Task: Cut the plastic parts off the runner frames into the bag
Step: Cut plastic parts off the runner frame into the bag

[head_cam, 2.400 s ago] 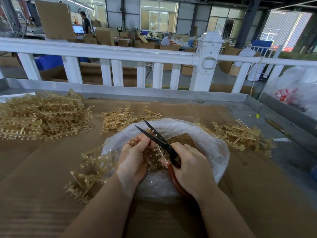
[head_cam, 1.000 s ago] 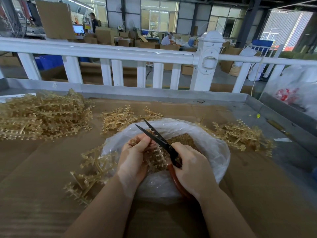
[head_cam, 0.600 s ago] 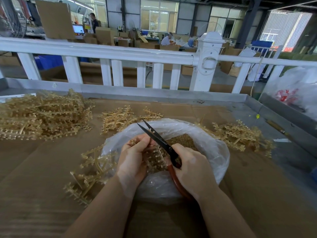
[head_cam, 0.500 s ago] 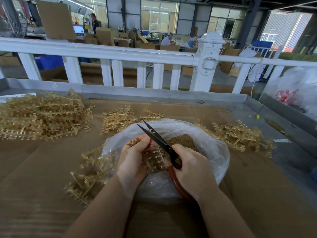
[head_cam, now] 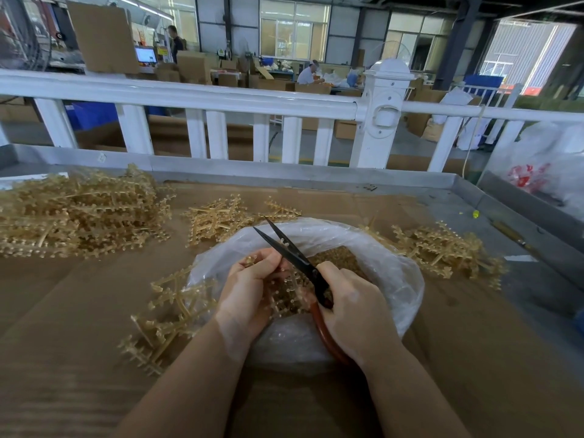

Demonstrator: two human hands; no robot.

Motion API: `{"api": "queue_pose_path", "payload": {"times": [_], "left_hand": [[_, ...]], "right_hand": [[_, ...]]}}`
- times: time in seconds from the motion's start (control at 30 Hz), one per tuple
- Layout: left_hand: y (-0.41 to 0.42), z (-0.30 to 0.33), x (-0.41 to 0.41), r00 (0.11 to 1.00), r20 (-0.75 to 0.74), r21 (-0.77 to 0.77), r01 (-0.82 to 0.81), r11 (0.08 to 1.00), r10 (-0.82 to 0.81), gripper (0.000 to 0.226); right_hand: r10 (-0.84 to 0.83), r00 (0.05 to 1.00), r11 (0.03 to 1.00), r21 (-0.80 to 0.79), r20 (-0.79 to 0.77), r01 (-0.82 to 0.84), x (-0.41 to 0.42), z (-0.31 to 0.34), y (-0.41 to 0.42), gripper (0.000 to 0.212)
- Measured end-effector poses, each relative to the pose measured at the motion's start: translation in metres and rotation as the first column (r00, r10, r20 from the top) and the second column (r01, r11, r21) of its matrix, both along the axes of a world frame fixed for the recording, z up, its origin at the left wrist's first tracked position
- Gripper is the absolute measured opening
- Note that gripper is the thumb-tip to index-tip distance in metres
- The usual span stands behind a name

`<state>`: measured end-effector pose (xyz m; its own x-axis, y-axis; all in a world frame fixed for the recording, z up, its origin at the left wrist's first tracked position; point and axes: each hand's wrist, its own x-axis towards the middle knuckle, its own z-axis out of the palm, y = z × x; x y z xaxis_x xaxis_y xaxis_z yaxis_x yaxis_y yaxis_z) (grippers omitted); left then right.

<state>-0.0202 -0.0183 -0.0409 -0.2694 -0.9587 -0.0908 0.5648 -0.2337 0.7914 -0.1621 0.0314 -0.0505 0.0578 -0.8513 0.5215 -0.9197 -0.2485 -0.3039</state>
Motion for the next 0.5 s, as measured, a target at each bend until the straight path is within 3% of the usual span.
{"api": "queue_pose_path", "payload": {"times": [0.17,0.5], "left_hand": [[-0.0013,-0.0016,0.0005,1.0,-0.003,0.003,0.002,1.0,-0.002,0.027],[-0.0028,-0.003,-0.001,1.0,0.016,0.006,-0.021,1.0,0.021,0.015]], "right_hand": [[-0.018,1.0,1.0,-0.021,-0.003,0.018,0.0011,0.0001,-0.0017,0.017],[-0.011,1.0,1.0,0.011,-0.022,0.011,0.0,-0.002,-0.0038,0.019]]}}
